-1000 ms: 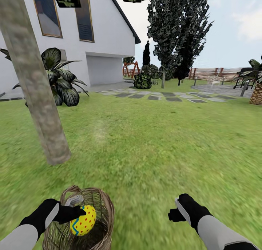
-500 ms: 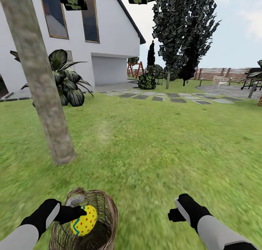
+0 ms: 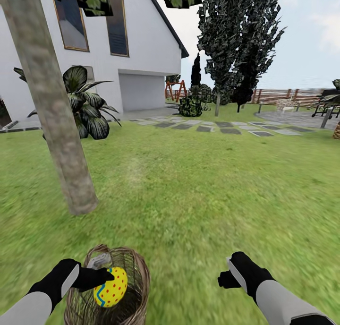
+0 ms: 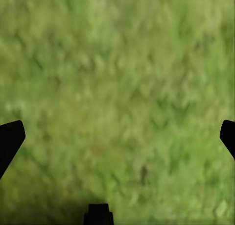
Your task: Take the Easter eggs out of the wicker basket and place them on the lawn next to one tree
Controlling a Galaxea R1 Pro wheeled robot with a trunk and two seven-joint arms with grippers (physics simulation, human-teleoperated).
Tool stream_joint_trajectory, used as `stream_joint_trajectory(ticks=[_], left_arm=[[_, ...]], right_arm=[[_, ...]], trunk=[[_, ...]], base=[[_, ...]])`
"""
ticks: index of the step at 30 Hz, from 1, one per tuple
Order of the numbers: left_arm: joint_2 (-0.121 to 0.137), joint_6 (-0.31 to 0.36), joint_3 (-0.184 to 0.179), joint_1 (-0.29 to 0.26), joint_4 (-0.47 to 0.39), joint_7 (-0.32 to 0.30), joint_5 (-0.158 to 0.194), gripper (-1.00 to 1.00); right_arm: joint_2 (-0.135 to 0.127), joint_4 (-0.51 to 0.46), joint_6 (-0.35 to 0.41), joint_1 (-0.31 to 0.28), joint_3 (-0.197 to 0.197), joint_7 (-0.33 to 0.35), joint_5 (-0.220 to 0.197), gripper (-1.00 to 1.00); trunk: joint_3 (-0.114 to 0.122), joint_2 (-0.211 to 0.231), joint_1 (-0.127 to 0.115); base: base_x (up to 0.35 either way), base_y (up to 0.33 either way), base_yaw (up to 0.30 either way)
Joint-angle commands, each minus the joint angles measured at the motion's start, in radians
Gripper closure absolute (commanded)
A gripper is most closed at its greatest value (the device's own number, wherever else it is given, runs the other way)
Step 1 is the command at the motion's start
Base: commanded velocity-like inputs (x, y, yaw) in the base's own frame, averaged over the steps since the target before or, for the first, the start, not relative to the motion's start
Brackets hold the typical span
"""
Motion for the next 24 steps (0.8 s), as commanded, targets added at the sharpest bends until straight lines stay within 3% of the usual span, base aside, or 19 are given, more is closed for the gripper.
stream_joint_trajectory(ticks=[1,24], left_arm=[[0.0,0.008,0.005,0.0,-0.001,0.0,0.004,1.0],[-0.013,0.006,0.005,0.0,0.0,0.0,0.001,1.0]], right_arm=[[-0.001,-0.002,0.005,0.0,0.007,-0.007,-0.009,-1.0],[0.001,-0.002,0.003,0.0,0.007,-0.007,-0.009,-1.0]], trunk=[[0.002,0.007,-0.004],[0.074,0.168,-0.092]], base=[[0.0,0.0,0.0],[-0.003,-0.002,0.0]])
